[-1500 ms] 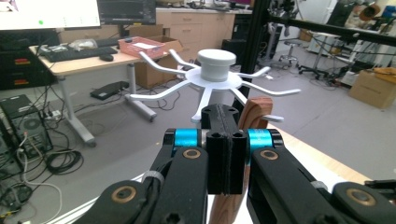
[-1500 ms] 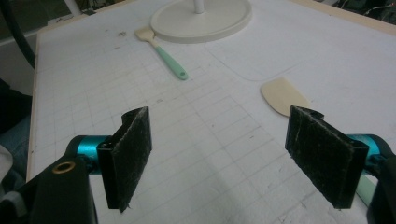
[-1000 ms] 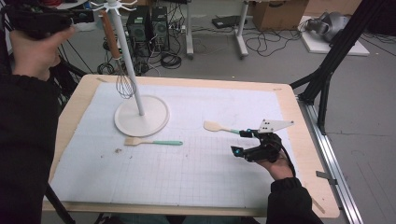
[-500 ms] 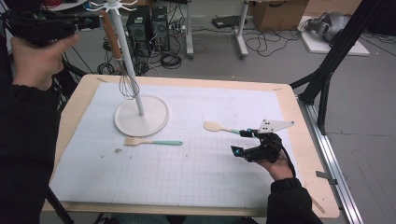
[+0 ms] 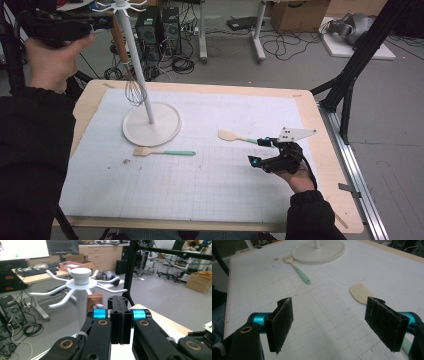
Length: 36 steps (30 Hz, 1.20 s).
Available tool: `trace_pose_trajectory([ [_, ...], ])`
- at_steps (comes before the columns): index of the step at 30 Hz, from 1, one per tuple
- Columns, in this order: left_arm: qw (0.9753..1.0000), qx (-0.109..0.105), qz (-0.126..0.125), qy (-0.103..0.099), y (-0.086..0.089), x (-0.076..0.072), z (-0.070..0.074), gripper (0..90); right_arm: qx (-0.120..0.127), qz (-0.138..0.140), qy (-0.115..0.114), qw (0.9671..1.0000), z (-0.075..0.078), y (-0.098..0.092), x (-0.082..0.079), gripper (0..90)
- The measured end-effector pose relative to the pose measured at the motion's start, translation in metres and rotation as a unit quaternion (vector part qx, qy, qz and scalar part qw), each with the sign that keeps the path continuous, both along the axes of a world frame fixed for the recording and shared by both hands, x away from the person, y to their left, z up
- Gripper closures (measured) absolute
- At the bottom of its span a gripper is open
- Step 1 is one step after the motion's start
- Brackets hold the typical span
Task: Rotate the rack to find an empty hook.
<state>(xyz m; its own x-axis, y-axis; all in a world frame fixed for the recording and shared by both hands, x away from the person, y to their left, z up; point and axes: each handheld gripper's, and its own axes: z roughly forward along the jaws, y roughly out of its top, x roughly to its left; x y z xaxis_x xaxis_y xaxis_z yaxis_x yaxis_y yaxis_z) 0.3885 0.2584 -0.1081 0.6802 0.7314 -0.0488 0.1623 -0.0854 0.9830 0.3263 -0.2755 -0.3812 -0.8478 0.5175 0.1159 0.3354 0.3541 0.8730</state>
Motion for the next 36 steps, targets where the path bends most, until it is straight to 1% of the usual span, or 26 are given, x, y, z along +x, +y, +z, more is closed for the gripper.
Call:
trace_pose_trajectory([
  [7,1.0,-0.004,0.009,0.0,0.003,0.003,-0.001,89.5,0.001,0.001,-0.002,1.0,0.001,0.0,0.0,21.7],
  [13,0.9998,0.0,0.019,0.003,0.005,0.005,-0.001,89.5,0.002,0.0,-0.001,1.0,0.001,0.0,-0.001,21.7],
  [15,0.9998,-0.003,0.018,0.002,0.006,0.006,-0.001,89.5,0.003,0.0,-0.001,1.0,0.001,0.0,0.0,21.7],
  [18,0.9998,-0.001,0.022,0.001,0.007,0.007,-0.001,89.5,0.004,0.001,-0.002,1.0,0.001,0.0,0.0,21.7],
  [23,0.9997,-0.002,0.023,0.005,0.011,0.009,-0.002,89.5,0.003,0.0,-0.003,1.0,0.001,-0.001,0.0,21.7],
  [26,0.9996,0.001,0.027,0.005,0.013,0.009,-0.002,89.5,0.004,0.0,-0.002,1.0,0.001,-0.001,0.0,21.7],
  [28,0.9996,-0.002,0.026,0.006,0.015,0.009,-0.002,89.5,0.004,0.0,-0.001,1.0,0.001,-0.001,0.0,21.7],
  [33,0.9997,0.004,0.026,0.002,0.016,0.006,-0.001,88.8,0.005,0.001,-0.001,1.0,0.001,-0.001,0.0,21.7],
  [36,0.9997,0.003,0.024,0.002,0.016,0.004,-0.002,86.9,0.005,-0.001,-0.003,1.0,0.001,-0.001,0.0,21.7],
])
